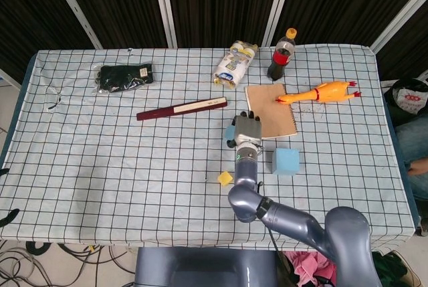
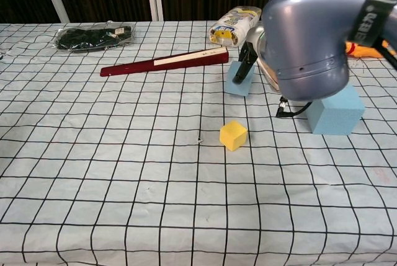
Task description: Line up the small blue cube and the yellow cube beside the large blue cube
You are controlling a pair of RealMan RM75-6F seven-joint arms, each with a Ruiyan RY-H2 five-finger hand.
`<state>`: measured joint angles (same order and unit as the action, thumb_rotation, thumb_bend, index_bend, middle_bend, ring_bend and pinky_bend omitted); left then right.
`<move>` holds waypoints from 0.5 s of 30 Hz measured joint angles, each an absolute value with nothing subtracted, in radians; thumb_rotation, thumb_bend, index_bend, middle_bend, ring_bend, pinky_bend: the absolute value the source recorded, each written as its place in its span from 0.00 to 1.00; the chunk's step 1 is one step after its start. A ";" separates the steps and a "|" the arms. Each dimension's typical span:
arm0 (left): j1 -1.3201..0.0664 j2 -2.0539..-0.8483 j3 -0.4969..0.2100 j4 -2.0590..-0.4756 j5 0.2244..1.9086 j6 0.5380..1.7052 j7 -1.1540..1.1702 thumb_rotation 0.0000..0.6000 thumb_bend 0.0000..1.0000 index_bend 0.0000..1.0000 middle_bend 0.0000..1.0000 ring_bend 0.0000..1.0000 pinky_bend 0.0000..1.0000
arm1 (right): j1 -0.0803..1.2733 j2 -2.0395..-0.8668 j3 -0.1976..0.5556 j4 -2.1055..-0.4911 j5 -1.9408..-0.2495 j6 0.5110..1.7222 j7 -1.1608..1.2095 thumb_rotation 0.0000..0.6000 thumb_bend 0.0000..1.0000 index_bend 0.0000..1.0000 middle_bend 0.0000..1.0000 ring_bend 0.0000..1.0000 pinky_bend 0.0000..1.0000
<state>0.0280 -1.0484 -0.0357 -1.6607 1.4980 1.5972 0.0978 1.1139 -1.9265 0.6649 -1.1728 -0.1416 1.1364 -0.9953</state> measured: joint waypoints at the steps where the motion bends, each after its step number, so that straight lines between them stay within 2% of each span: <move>1: 0.028 -1.048 -0.036 -1.661 1.498 1.597 0.098 1.00 0.01 0.22 0.06 0.00 0.00 | 1.106 -1.915 0.661 -1.195 -0.144 1.137 -0.995 1.00 0.32 0.44 0.11 0.02 0.09; 9: 0.029 -1.049 -0.037 -1.664 1.493 1.597 0.102 1.00 0.01 0.22 0.06 0.00 0.00 | 0.991 -1.746 0.581 -1.513 -0.190 1.155 -0.973 1.00 0.32 0.46 0.11 0.02 0.09; 15: 0.030 -1.050 -0.038 -1.666 1.489 1.598 0.107 1.00 0.01 0.22 0.06 0.00 0.00 | 0.911 -1.646 0.494 -1.654 -0.263 1.184 -0.900 1.00 0.32 0.46 0.11 0.02 0.09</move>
